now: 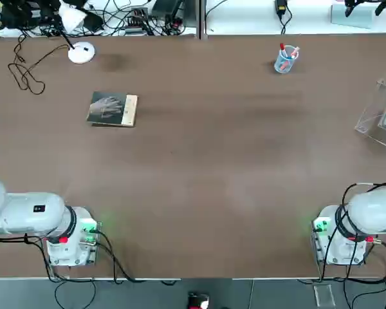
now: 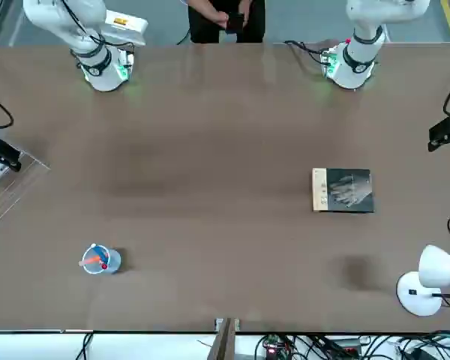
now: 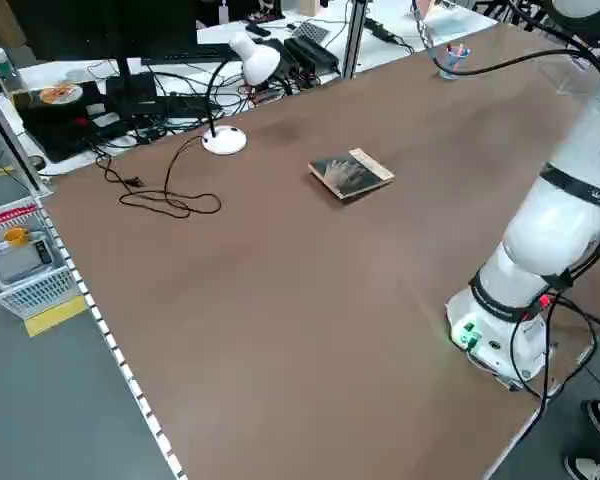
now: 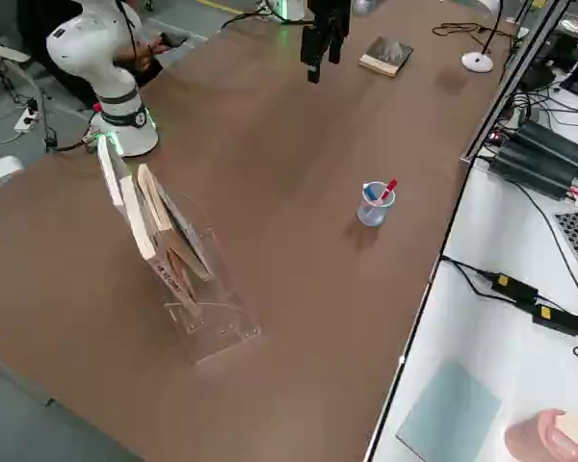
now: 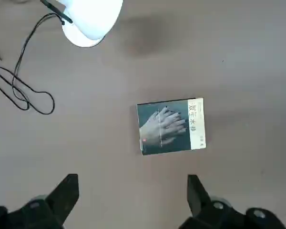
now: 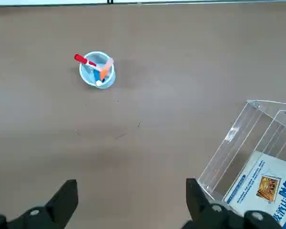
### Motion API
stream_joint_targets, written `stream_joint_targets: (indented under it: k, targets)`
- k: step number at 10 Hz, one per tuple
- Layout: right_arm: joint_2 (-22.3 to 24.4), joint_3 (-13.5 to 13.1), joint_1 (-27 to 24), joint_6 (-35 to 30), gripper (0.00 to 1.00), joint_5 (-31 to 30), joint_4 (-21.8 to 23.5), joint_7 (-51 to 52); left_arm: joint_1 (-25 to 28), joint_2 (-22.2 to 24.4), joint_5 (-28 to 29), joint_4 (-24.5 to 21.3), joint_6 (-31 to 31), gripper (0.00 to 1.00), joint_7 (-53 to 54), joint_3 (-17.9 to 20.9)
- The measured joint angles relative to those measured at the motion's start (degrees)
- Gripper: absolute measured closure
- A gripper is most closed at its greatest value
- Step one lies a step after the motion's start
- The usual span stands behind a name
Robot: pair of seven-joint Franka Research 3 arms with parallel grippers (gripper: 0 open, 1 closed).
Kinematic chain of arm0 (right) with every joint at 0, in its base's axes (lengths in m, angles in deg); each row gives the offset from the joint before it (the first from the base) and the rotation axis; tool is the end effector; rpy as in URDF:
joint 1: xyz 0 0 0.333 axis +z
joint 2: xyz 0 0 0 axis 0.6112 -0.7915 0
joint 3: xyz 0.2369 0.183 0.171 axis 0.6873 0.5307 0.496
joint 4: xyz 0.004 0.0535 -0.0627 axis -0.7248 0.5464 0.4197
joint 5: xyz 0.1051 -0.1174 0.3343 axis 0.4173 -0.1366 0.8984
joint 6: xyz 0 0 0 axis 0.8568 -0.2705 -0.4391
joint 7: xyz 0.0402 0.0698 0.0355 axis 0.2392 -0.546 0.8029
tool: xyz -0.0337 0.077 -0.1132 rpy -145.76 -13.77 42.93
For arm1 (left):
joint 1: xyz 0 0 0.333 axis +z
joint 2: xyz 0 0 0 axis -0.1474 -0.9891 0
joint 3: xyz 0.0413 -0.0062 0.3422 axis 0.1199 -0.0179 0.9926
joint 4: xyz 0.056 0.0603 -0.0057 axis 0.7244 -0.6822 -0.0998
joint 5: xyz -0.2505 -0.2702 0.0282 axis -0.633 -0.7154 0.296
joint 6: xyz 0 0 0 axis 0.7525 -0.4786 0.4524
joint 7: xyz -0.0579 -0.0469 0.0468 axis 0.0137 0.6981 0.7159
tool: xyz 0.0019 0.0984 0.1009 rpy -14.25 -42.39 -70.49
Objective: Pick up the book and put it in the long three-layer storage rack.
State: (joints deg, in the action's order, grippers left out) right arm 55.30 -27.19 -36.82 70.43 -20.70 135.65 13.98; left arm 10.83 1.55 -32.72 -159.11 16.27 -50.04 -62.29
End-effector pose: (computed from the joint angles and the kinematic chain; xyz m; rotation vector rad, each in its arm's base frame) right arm 0.5744 0.0181 0.6071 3.0929 -0.0607 0.1377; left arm 0.5610 -0.0372 0.6256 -3.1141 0.2694 -0.0330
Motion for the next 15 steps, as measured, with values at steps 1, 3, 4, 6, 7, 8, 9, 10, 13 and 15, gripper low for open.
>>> stream_joint_targets:
  k: [1,3,4,6,7,8,9,10,13,15]
  targets:
    - [0.0,0.0,0.0,0.0,0.0,0.0,0.0,0.0,0.0,0.0,0.0,0.0,0.0,0.0,0.0,0.0]
    - [-0.1,0.0,0.0,0.0,0.0,0.0,0.1,0.0,0.0,0.0,0.0,0.0,0.0,0.0,0.0,0.0]
    - [-0.2,0.0,0.0,-0.1,0.0,0.0,0.1,0.0,0.0,0.0,0.0,0.0,0.0,0.0,0.0,0.0]
    - [-0.3,0.0,0.0,-0.1,0.0,0.0,0.3,0.0,0.0,0.0,0.0,0.0,0.0,0.0,0.1,-0.1]
    - [-0.3,0.0,0.0,-0.1,0.0,0.0,0.4,0.0,0.0,0.0,-0.2,0.0,0.0,0.0,0.2,-0.2]
    - [-0.3,0.0,0.0,-0.1,0.0,0.0,0.4,0.0,0.0,-0.1,-1.0,-0.1,0.0,0.0,0.3,-0.2]
    - [-0.3,0.0,0.0,-0.1,0.0,0.0,0.5,0.0,0.1,-0.4,-2.2,-0.3,0.0,0.0,0.4,-0.2]
    - [-0.3,0.0,-0.1,-0.1,0.0,0.0,0.5,0.0,0.5,-1.0,-3.7,-0.5,0.0,0.0,0.5,-0.1]
    - [-0.3,0.0,-0.1,0.0,0.0,0.0,0.5,0.0,3.2,-3.3,-5.8,-2.1,0.9,0.0,3.6,0.0]
    - [-0.3,0.0,-0.1,0.1,0.0,0.0,0.5,0.0,5.6,-4.2,-6.1,-4.5,2.0,0.0,9.2,0.0]
